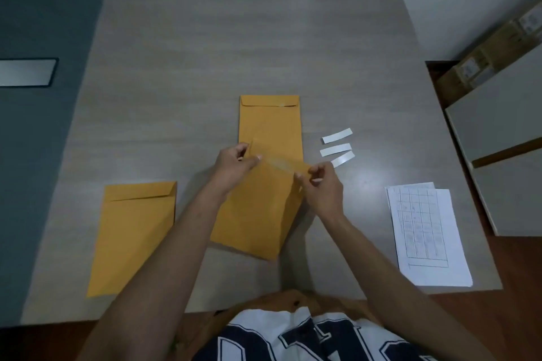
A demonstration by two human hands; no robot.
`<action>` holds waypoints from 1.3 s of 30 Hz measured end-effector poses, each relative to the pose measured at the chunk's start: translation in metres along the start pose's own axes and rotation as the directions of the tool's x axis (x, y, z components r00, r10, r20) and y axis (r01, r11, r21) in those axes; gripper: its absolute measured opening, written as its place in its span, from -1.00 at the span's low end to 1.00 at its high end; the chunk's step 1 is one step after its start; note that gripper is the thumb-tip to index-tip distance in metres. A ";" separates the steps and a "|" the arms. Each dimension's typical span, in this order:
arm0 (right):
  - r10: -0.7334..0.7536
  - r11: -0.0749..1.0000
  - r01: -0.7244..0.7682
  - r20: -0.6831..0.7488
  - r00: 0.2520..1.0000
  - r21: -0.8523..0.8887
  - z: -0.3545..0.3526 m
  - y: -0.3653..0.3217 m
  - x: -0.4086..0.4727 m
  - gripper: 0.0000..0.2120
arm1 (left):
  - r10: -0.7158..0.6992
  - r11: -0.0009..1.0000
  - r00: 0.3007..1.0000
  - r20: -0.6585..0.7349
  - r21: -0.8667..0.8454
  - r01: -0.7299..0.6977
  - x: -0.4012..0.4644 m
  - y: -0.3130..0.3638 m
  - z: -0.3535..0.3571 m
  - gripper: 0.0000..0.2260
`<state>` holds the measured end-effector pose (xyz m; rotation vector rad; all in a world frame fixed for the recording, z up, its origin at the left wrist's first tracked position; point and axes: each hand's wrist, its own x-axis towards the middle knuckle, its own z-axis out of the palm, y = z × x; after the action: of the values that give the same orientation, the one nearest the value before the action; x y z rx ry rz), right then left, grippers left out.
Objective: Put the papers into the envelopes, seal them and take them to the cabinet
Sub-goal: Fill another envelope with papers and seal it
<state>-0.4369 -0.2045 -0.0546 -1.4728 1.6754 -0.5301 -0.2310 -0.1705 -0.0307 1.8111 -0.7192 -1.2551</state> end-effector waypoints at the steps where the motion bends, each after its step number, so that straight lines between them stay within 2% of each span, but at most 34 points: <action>1: 0.001 0.999 0.001 -0.030 1.000 0.045 -0.001 -0.008 0.013 -0.71 | -0.012 0.998 0.999 -0.051 -0.065 0.009 0.009 0.005 -0.002 -0.92; 4: 0.013 0.996 -0.007 -0.058 0.998 0.088 0.000 -0.036 0.058 -0.67 | -0.020 0.995 0.985 -0.171 -0.095 0.004 0.043 0.023 -0.002 -0.84; 9: 0.011 0.998 -0.011 0.006 1.000 -0.068 0.018 -0.069 0.119 -0.50 | -0.052 0.989 0.987 -0.153 -0.145 0.030 0.093 0.044 0.000 -0.82; 12: -0.008 0.998 0.008 0.006 1.000 -0.066 0.028 -0.073 0.145 -0.49 | -0.059 0.989 0.978 -0.201 -0.144 0.030 0.121 0.048 0.000 -0.79; 17: -0.043 0.996 0.045 0.022 0.999 -0.078 0.043 -0.073 0.168 -0.50 | 0.023 0.996 0.952 -0.305 0.089 0.004 0.153 0.041 0.000 -0.79; 21: -0.105 0.986 0.107 0.027 0.994 -0.126 0.049 -0.073 0.173 -0.50 | 0.090 0.970 0.947 -0.308 0.243 -0.013 0.165 0.031 -0.004 -0.80; 24: -0.162 0.973 0.165 0.033 0.986 -0.162 0.050 -0.072 0.171 -0.47 | 0.178 0.889 0.921 -0.348 0.458 0.001 0.164 0.027 -0.003 -0.63; 27: -0.279 0.918 0.287 0.070 0.958 -0.274 0.050 -0.070 0.169 -0.50 | 0.267 0.822 0.922 -0.281 0.566 -0.066 0.157 0.026 -0.002 -0.44; 30: -0.349 0.813 0.376 0.146 0.926 -0.445 0.050 -0.068 0.169 -0.61 | 0.381 0.650 0.915 -0.133 0.742 -0.163 0.153 0.020 -0.002 -0.53; 34: -0.378 0.699 0.405 0.175 0.909 -0.589 0.051 -0.066 0.167 -0.70 | 0.367 0.488 0.928 -0.060 0.862 -0.138 0.154 0.015 -0.003 -0.60; 37: -0.345 0.684 0.386 0.191 0.919 -0.619 0.052 -0.070 0.166 -0.70 | 0.310 0.393 0.950 -0.035 0.915 -0.095 0.150 0.013 -0.002 -0.57; 39: -0.291 0.679 0.356 0.210 0.933 -0.642 0.054 -0.075 0.164 -0.68 | 0.270 0.369 0.962 -0.024 0.926 -0.081 0.148 0.015 -0.001 -0.56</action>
<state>-0.3441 -0.3669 -0.0777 -2.3186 1.6093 0.0007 -0.1789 -0.2964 -0.0894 2.5637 -1.7136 -0.4595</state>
